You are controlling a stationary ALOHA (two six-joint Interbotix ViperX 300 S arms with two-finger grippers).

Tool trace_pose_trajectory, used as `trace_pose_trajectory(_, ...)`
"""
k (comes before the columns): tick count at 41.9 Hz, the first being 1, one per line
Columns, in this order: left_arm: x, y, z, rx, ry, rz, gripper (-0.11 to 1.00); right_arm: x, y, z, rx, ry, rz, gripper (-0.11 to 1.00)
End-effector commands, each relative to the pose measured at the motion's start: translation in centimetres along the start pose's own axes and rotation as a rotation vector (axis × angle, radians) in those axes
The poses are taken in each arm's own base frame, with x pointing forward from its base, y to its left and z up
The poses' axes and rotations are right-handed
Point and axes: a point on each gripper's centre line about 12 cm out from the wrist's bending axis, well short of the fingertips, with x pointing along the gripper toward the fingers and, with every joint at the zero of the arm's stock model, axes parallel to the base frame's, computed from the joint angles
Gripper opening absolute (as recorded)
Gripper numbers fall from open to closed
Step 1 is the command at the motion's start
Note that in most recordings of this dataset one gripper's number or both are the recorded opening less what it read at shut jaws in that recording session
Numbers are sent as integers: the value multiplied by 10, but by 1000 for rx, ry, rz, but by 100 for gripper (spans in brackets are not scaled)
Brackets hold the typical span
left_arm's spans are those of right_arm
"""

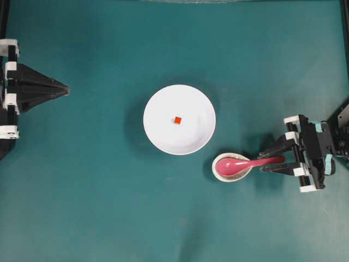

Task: Grip the spoon and scoop the red block from the bowl with right arm.
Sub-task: 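Lower the right gripper and close it on the pink spoon handle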

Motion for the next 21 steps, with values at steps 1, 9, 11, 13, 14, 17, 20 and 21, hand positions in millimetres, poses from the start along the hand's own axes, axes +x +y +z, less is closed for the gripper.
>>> trace_pose_trajectory(1,1,1,9,2,-20,5,1,-1,1,3,-6,-18,6,42)
trace_pose_trajectory(9,1,1,9,2,-17,5,1,-3,0,1,-10,-15,5,42)
trace_pose_trajectory(11,1,1,9,2,-17,5,1,-2,0,1,-9,-14,3,42)
trace_pose_trajectory(13,1,1,8,2,-15,5,0,-2,0,0,-10,-11,2,42)
trace_pose_trajectory(14,1,1,9,2,-18,5,0,-2,0,0,-10,-9,2,42)
trace_pose_trajectory(17,1,1,8,2,-15,5,1,-2,0,-2,-11,-5,1,42)
trace_pose_trajectory(20,1,1,9,2,-17,5,1,-1,0,-2,-12,-9,0,42)
trace_pose_trajectory(21,1,1,8,2,-15,5,0,-1,0,-1,-12,-11,0,42)
